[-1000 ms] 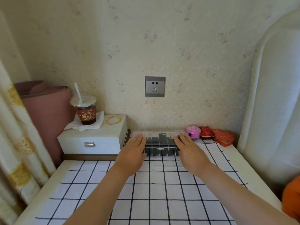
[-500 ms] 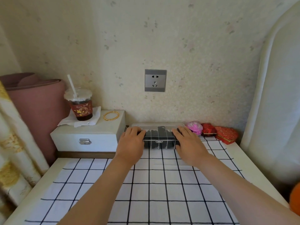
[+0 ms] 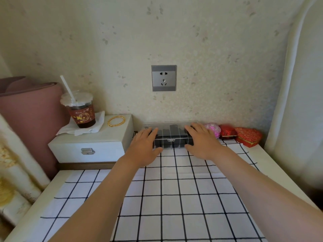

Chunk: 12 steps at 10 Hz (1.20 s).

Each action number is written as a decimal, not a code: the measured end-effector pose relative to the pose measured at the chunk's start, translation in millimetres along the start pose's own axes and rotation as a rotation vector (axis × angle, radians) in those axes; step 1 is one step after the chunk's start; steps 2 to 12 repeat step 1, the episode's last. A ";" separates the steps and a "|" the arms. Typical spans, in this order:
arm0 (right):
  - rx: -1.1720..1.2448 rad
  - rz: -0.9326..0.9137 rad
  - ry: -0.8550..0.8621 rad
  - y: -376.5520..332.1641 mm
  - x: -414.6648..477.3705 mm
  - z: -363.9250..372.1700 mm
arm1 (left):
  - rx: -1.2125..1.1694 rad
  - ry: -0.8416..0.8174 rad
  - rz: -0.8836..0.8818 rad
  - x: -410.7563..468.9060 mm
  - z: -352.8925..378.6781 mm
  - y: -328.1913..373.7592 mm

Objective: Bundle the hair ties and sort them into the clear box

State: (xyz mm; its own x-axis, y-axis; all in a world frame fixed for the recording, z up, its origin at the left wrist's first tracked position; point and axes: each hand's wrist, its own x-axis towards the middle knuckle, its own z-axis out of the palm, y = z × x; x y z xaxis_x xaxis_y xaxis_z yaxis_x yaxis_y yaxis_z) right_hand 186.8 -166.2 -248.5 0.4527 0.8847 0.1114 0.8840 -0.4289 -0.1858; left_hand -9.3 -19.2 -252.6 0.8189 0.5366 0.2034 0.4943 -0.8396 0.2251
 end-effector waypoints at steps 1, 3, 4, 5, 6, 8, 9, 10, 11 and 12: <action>0.023 0.000 0.027 -7.6 -3.2 -21.2 | -0.151 0.059 -0.005 -2.7 -22.5 10.6; 0.023 0.000 0.027 -7.6 -3.2 -21.2 | -0.151 0.059 -0.005 -2.7 -22.5 10.6; 0.023 0.000 0.027 -7.6 -3.2 -21.2 | -0.151 0.059 -0.005 -2.7 -22.5 10.6; 0.023 0.000 0.027 -7.6 -3.2 -21.2 | -0.151 0.059 -0.005 -2.7 -22.5 10.6; 0.023 0.000 0.027 -7.6 -3.2 -21.2 | -0.151 0.059 -0.005 -2.7 -22.5 10.6; 0.023 0.000 0.027 -7.6 -3.2 -21.2 | -0.151 0.059 -0.005 -2.7 -22.5 10.6; 0.023 0.000 0.027 -7.6 -3.2 -21.2 | -0.151 0.059 -0.005 -2.7 -22.5 10.6; 0.023 0.000 0.027 -7.6 -3.2 -21.2 | -0.151 0.059 -0.005 -2.7 -22.5 10.6; 0.023 0.000 0.027 -7.6 -3.2 -21.2 | -0.151 0.059 -0.005 -2.7 -22.5 10.6; 0.023 0.000 0.027 -7.6 -3.2 -21.2 | -0.151 0.059 -0.005 -2.7 -22.5 10.6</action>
